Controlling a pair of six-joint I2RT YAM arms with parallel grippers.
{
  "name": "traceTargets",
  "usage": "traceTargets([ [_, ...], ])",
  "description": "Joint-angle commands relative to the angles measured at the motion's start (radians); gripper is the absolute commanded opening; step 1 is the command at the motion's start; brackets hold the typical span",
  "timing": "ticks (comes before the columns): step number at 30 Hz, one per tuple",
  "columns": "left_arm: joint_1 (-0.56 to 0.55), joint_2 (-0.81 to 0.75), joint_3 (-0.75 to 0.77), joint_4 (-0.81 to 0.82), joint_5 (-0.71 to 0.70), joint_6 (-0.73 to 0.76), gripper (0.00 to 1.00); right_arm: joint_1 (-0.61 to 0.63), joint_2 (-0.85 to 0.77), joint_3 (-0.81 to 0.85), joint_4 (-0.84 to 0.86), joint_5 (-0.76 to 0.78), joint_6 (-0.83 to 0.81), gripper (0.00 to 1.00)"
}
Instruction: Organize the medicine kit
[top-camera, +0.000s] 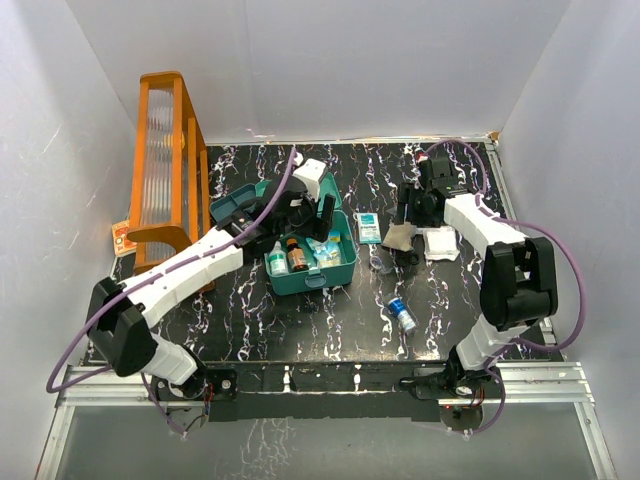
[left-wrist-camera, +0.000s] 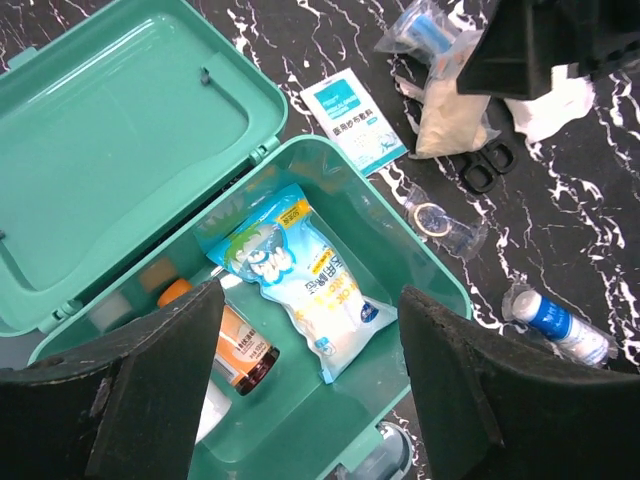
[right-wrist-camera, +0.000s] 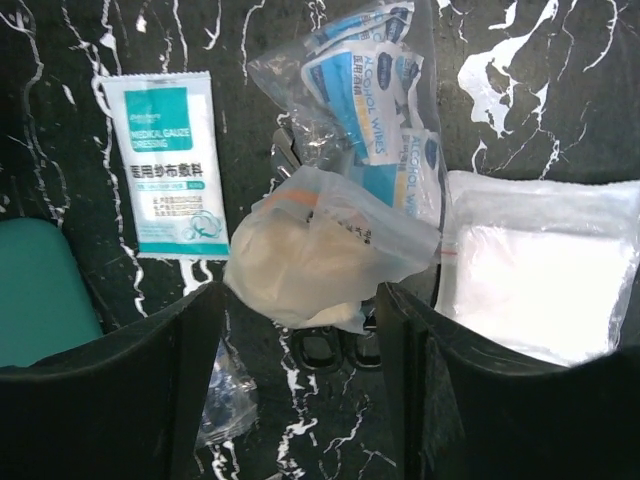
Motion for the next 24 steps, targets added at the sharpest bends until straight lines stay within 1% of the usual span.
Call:
traceTargets([
  [1,0.000,-0.091,-0.002,0.002,0.013,0.001,0.71,-0.043,0.038,-0.012,0.084,-0.080,-0.056,0.65],
  [2,0.000,-0.093,-0.004,-0.001,0.021,-0.001,0.72,-0.054,0.043,-0.010,0.080,-0.087,-0.037,0.68],
  [6,0.000,-0.146,-0.019,-0.009,0.034,-0.007,0.73,-0.072,0.014,-0.042,0.113,-0.100,-0.017,0.75],
  [10,0.000,-0.173,-0.050,0.031,0.041,-0.014,0.75,-0.092,0.031,-0.055,0.113,-0.203,-0.042,0.77],
  [12,0.000,-0.175,-0.054,0.039,0.045,-0.016,0.75,-0.093,0.023,-0.063,0.129,-0.249,-0.049,0.80],
  [16,-0.001,-0.180,-0.057,0.047,0.060,-0.013,0.75,-0.094,-0.005,-0.081,0.162,-0.275,-0.045,0.86],
  [18,0.000,-0.185,-0.059,0.049,0.062,-0.008,0.76,-0.098,-0.020,-0.107,0.183,-0.270,-0.047,0.87],
  [22,0.000,-0.191,-0.061,0.052,0.065,0.005,0.76,-0.112,-0.075,-0.205,0.266,-0.200,-0.101,0.84],
  [24,0.000,-0.193,-0.061,0.053,0.065,0.010,0.76,-0.136,-0.087,-0.241,0.312,-0.206,-0.110,0.84],
])
